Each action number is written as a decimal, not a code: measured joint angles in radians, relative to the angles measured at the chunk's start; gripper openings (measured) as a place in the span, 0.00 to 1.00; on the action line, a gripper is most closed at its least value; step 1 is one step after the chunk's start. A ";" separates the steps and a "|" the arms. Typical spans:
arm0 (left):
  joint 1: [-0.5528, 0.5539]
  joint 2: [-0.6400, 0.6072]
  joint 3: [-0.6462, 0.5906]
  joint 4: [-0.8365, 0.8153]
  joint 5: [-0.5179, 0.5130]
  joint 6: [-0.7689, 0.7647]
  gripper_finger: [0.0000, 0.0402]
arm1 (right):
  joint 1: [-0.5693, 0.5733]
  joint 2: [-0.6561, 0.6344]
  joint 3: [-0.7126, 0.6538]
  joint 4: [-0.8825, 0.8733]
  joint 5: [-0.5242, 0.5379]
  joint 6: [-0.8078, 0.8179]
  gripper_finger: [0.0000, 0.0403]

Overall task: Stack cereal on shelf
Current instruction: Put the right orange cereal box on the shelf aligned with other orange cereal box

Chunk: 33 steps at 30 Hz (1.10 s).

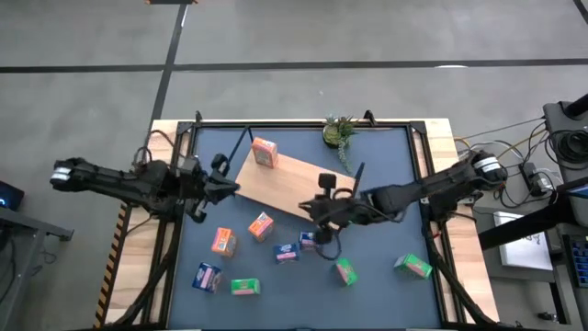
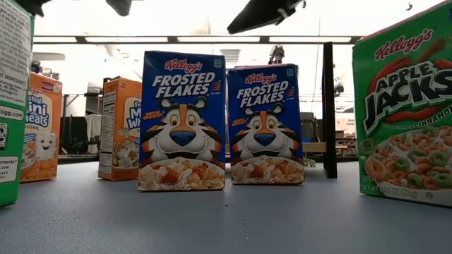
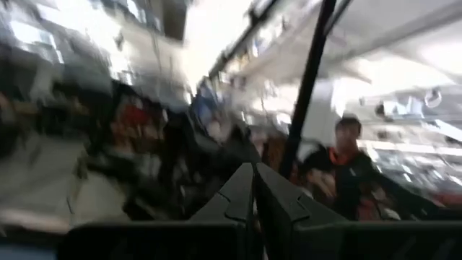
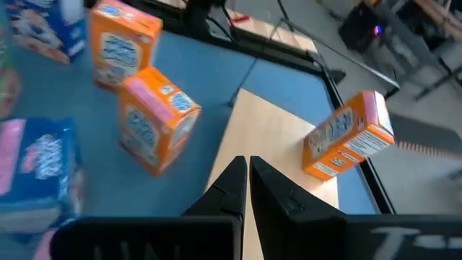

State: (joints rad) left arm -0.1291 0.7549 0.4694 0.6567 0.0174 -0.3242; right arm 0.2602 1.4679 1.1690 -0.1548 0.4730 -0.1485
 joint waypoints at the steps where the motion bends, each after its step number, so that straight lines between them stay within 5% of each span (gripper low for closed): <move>1: -0.013 0.016 0.041 -0.080 -0.001 -0.011 0.00 | 0.009 -0.014 -0.030 0.037 0.002 -0.008 0.02; 11: -0.151 0.255 0.459 -1.207 -0.248 -0.475 0.00 | 0.036 -0.116 -0.270 0.344 0.002 -0.097 0.02; 14: -0.188 0.356 0.545 -1.414 -0.266 -0.601 0.00 | 0.036 -0.128 -0.307 0.409 0.002 -0.129 0.02; 23: -0.212 0.584 0.691 -1.532 -0.264 -0.624 0.07 | 0.036 -0.147 -0.326 0.427 0.002 -0.167 0.02; 33: -0.226 0.729 0.803 -1.621 -0.284 -0.621 0.46 | 0.036 -0.160 -0.327 0.420 0.001 -0.195 0.02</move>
State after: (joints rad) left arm -0.3555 1.4839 1.2723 -0.9639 -0.2666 -0.9450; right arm 0.2962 1.3079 0.8421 0.2648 0.4736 -0.3433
